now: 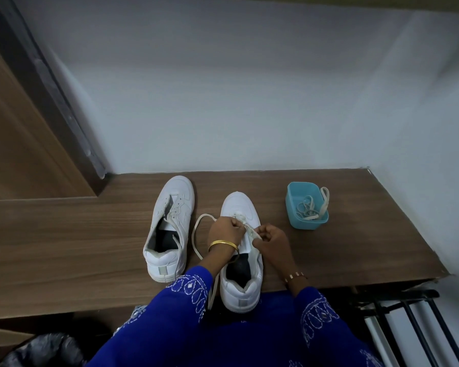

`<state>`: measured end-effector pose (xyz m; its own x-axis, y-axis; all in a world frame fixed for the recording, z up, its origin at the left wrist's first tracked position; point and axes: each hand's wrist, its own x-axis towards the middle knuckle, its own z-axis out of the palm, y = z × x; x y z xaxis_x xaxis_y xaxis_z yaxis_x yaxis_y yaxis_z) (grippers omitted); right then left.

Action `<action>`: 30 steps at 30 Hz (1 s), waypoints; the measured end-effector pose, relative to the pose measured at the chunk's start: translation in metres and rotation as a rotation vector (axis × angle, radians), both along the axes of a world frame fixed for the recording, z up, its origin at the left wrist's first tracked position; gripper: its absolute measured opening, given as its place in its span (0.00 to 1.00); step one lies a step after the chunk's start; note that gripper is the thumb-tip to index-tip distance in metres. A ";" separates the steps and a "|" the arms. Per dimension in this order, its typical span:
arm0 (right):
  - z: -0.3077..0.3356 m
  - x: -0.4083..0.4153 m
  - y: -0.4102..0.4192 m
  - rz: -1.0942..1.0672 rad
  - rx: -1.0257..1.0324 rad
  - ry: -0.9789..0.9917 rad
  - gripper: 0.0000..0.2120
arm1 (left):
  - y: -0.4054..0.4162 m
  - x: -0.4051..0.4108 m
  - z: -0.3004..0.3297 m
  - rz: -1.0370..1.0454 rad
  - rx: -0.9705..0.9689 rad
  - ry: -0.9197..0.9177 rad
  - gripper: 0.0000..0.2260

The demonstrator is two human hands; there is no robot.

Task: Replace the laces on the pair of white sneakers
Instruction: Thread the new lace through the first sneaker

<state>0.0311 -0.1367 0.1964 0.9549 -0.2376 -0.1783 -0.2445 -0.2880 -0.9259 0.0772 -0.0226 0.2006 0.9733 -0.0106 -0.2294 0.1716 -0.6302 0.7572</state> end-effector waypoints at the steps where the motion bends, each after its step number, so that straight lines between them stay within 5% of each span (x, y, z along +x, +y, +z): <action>1: 0.001 0.000 -0.001 0.012 0.008 0.005 0.08 | 0.000 0.000 0.000 -0.008 0.029 -0.015 0.08; 5: 0.004 -0.003 -0.006 0.022 0.181 0.045 0.01 | 0.000 0.000 -0.003 -0.035 0.119 -0.067 0.12; 7: 0.004 -0.003 -0.008 -0.014 0.276 0.057 0.06 | 0.000 0.000 -0.005 -0.070 0.142 -0.081 0.12; 14: 0.005 0.016 0.004 -0.003 -0.085 0.005 0.08 | 0.003 -0.001 -0.004 -0.108 0.132 -0.117 0.12; 21: -0.006 0.023 0.004 -0.020 -0.213 -0.009 0.07 | 0.024 -0.014 -0.006 -0.151 0.086 -0.219 0.14; 25: 0.004 0.027 -0.016 -0.299 -0.052 -0.063 0.10 | 0.037 -0.017 -0.006 -0.200 0.128 -0.292 0.24; 30: 0.037 0.032 -0.077 -0.796 -0.018 -0.233 0.12 | 0.039 -0.020 -0.012 -0.190 0.073 -0.327 0.21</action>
